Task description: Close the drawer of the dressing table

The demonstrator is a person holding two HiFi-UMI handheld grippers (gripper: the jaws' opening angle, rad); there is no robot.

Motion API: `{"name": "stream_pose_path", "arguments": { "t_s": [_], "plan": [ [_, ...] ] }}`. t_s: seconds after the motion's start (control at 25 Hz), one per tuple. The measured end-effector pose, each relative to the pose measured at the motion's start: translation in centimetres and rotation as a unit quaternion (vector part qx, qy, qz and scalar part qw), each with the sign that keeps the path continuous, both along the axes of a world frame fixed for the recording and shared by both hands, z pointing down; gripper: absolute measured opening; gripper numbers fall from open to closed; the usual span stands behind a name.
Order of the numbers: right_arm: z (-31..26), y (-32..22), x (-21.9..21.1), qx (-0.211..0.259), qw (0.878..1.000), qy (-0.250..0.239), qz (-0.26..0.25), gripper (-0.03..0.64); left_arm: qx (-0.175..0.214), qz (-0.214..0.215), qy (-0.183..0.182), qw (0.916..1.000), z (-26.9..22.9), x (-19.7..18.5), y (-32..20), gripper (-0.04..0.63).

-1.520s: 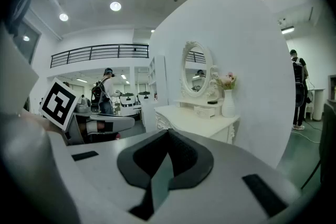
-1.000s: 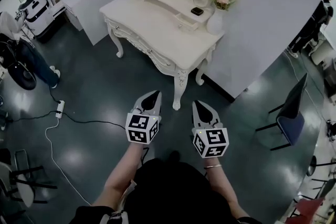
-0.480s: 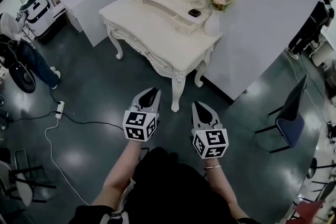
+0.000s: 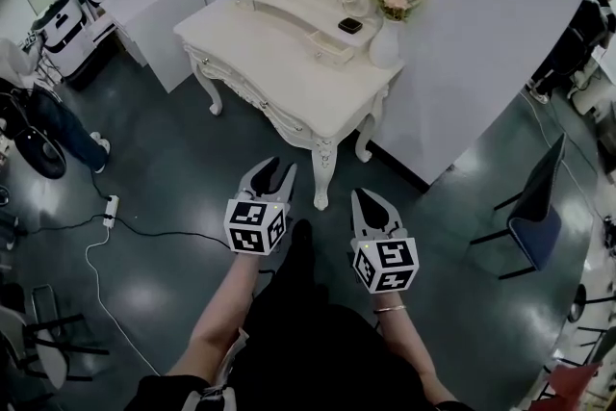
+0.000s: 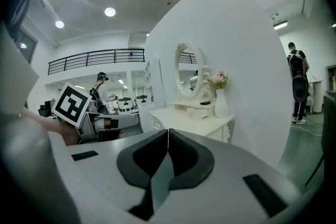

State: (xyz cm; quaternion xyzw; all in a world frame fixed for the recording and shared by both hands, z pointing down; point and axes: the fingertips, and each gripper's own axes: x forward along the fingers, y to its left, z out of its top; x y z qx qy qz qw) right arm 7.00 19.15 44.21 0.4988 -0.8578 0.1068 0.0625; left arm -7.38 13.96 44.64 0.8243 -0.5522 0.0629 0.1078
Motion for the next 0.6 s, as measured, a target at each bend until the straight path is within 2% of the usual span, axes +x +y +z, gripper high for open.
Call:
{"name": "stream_pose_path", "arguments": {
  "t_s": [0.28,0.6],
  "plan": [
    [1.0,-4.3,-0.2,-0.012,1.000,0.004,0.003,0.005,-0.013,0.007,0.005,0.9999,1.3,0.1,-4.9,0.149],
    [1.5,-12.7,-1.1,-0.020,1.000,0.004,0.008,0.005,-0.018,0.016,-0.001,0.9997,1.8,-0.6,-13.8,0.156]
  ]
}}
